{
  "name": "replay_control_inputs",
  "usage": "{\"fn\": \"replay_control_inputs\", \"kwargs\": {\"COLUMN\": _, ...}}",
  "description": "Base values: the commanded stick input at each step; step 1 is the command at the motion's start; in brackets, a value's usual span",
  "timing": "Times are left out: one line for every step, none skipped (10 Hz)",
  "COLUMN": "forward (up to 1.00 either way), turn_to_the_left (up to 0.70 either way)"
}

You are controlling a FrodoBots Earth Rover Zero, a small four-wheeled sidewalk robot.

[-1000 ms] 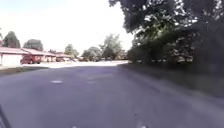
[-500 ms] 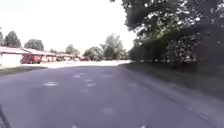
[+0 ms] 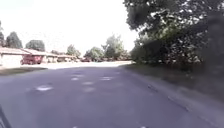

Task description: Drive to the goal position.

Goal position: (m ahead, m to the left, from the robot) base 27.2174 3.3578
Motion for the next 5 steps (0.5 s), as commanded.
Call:
{"fn": "replay_control_inputs", "kwargs": {"forward": 0.70, "turn_to_the_left": 0.03}}
{"fn": "replay_control_inputs", "kwargs": {"forward": 0.70, "turn_to_the_left": 0.03}}
{"fn": "replay_control_inputs", "kwargs": {"forward": 0.70, "turn_to_the_left": 0.03}}
{"fn": "replay_control_inputs", "kwargs": {"forward": 0.70, "turn_to_the_left": 0.03}}
{"fn": "replay_control_inputs", "kwargs": {"forward": 0.70, "turn_to_the_left": 0.03}}
